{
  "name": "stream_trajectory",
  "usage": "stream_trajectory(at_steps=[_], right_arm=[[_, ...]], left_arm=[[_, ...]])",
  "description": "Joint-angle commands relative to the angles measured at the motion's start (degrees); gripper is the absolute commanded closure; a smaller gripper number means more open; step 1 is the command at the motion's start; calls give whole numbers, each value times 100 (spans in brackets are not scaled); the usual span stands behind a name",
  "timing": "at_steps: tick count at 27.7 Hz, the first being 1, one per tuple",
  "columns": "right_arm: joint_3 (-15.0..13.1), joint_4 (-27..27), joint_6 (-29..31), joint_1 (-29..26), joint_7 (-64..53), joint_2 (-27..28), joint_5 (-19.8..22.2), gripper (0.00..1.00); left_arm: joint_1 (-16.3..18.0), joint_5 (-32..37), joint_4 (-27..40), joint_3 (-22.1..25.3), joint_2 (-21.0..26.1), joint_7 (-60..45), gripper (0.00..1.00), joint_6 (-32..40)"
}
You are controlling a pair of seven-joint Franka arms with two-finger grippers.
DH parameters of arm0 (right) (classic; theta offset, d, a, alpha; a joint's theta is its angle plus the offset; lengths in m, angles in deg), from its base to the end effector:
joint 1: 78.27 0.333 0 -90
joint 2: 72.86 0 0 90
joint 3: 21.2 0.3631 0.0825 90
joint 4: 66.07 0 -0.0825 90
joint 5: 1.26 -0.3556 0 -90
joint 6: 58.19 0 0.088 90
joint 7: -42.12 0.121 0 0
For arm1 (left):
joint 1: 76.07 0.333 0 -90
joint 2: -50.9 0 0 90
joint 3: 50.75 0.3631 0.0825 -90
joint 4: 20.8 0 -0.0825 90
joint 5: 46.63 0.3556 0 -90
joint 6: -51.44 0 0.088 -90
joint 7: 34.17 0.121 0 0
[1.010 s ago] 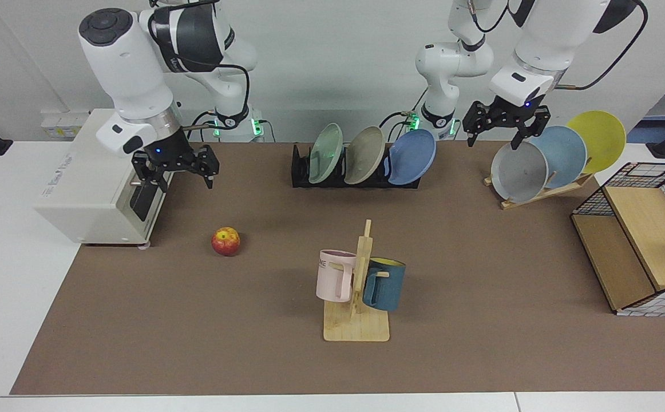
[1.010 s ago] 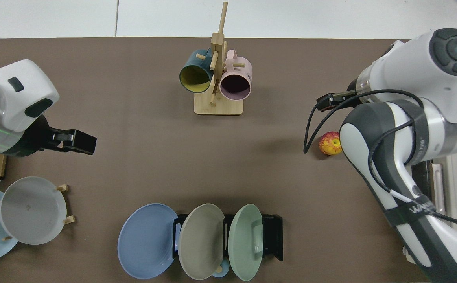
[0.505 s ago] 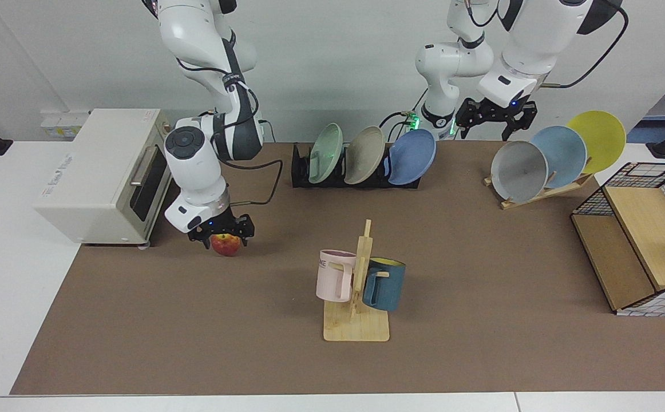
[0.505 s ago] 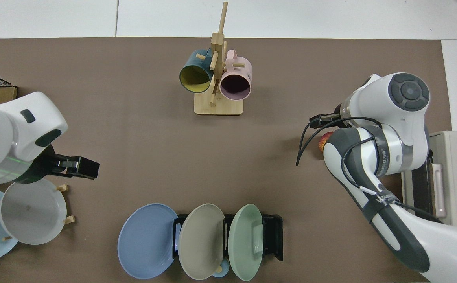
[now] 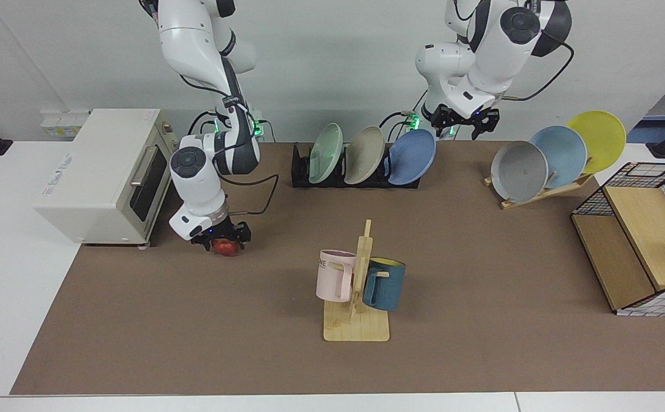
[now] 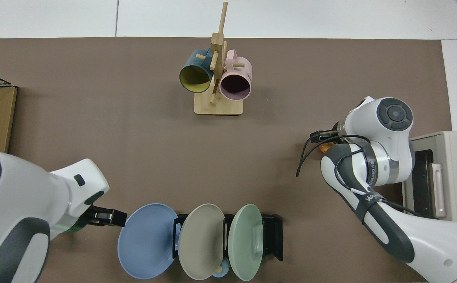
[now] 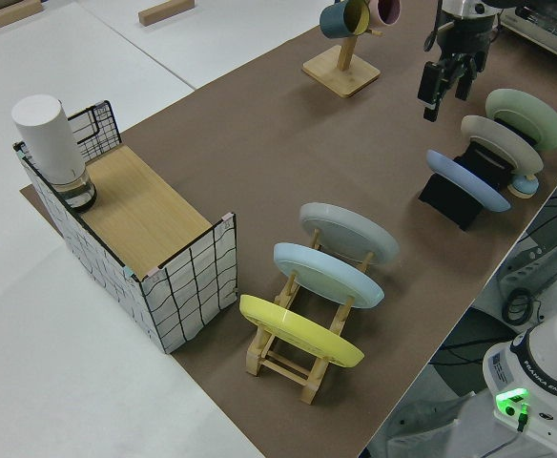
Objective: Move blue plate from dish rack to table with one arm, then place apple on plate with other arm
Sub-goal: 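Grasp the blue plate's rim in the dish rack with the left gripper, then lift the blue plate out of the rack with the left gripper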
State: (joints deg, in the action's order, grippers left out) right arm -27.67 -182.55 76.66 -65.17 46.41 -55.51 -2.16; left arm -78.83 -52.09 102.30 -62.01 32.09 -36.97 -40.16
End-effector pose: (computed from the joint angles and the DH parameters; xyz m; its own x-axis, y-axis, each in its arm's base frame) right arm 0.5864 0.0721 0.3499 0.9991 0.0355 0.0215 0.0351 -0.9992 0.0207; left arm 0.3702 -0.1145 0.5552 0.9606 -0.1619 -0.2261 -0.1620 -0.9866 0.0182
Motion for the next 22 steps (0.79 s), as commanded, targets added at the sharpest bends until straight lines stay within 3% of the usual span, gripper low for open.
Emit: stream_trajectory(at_steps=[1, 3, 5, 6, 9, 11, 16, 20, 22], right_arm=[[58, -102, 129, -36, 37, 41, 47, 0], [58, -111, 94, -19, 20, 41, 47, 3], [58, -111, 59, -19, 11, 32, 47, 18], [58, -111, 42, -19, 2, 32, 47, 30], [58, -94, -81, 16, 28, 32, 47, 81], [58, -6, -195, 16, 28, 23, 47, 97], [50, 231, -485, 8, 37, -47, 47, 100], [50, 539, -898, -27, 19, -108, 47, 100], [50, 679, -1074, -36, 11, -170, 47, 100]], left_arm=[[-32, -253, 829, 10, -580, 87, 0, -244], [-41, -359, 987, 10, -598, 87, 1, -270], [-76, -438, 1206, -25, -589, 139, 1, -480], [-102, -456, 1338, -43, -598, 165, 1, -656], [-111, -526, 1471, -43, -589, 218, 1, -947], [-111, -561, 1567, -52, -571, 227, 3, -1070], [-137, -579, 1954, -219, -510, 227, 8, -1501], [-137, -570, 1963, -245, -510, 236, 32, -1431], [-146, -579, 1963, -254, -510, 245, 50, -1396]])
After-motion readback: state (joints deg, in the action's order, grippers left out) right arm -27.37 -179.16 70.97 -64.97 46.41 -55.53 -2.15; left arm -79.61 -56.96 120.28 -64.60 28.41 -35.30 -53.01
